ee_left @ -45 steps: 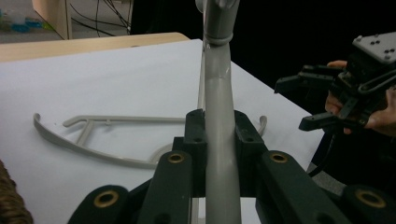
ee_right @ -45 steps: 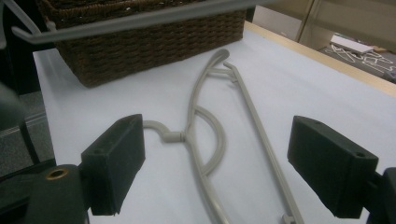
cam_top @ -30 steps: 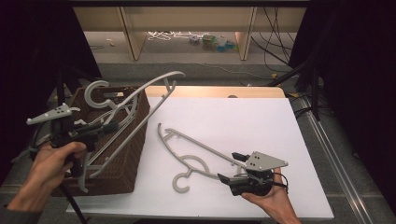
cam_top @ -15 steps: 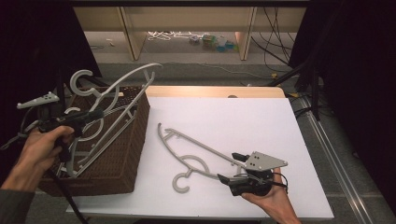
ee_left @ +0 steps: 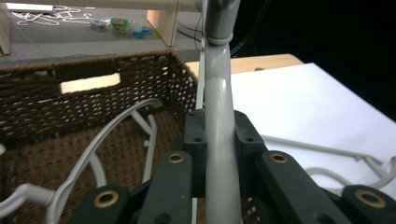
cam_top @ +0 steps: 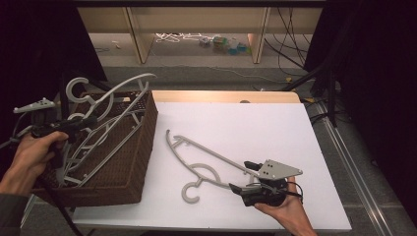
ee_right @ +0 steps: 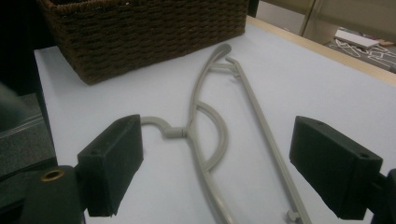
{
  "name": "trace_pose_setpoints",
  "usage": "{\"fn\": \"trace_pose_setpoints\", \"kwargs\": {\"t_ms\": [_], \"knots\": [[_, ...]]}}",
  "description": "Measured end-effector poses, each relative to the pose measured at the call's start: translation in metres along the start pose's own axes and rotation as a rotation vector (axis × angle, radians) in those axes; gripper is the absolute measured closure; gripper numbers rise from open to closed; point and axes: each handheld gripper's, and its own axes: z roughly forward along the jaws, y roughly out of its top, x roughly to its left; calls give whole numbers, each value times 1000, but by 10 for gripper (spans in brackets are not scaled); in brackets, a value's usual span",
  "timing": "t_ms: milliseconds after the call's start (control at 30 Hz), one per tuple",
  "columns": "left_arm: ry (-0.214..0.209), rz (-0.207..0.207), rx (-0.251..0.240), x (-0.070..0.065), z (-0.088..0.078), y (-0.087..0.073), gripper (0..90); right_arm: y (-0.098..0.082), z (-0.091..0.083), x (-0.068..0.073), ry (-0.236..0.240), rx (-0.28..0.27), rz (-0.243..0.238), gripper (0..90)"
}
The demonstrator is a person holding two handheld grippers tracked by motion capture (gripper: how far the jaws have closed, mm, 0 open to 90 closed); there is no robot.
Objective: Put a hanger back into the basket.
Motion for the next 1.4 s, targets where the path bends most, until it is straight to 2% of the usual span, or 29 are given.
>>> {"fn": "trace_pose_setpoints", "kwargs": {"t_ms": [300, 500, 567, 667, 733, 767, 933, 1000, 1033, 1167, 1300, 1333, 1367, 1400], "knots": [[32, -5, 30, 21, -5, -15, 792, 0, 0, 0, -2, 2, 2, 184], [43, -10, 51, 27, -4, -23, 792, -1, 2, 0, -9, -10, 3, 184], [46, -14, 59, 29, -3, -25, 792, 0, 1, 0, 1, 8, 1, 184], [46, -22, 68, 32, -1, -29, 792, 0, 1, -1, -2, 5, 2, 184], [49, -29, 84, 34, 1, -30, 792, -1, 1, -1, -1, 6, 1, 184], [50, -28, 110, 36, 5, -32, 792, -1, 0, -1, -4, 15, -1, 184], [55, -30, 144, 36, 13, -35, 791, -1, 0, -1, -1, 6, 1, 184], [60, -23, 169, 35, 17, -36, 791, -1, 0, -1, -1, 6, 2, 184], [69, -14, 201, 35, 23, -38, 790, -1, 1, -1, -1, 7, 1, 184], [67, -14, 239, 39, 30, -43, 789, -1, 1, -2, -1, 9, -1, 183], [76, -60, 255, 47, 37, -56, 785, -1, 1, -2, 1, 9, -1, 183], [76, -60, 255, 47, 37, -56, 783, -1, 1, -2, 3, 10, 2, 183], [95, -47, 273, 49, 38, -58, 783, -1, 1, -2, 3, 10, 2, 183], [104, -54, 276, 49, 39, -61, 777, -2, 1, -2, 2, 8, 0, 183]]}}
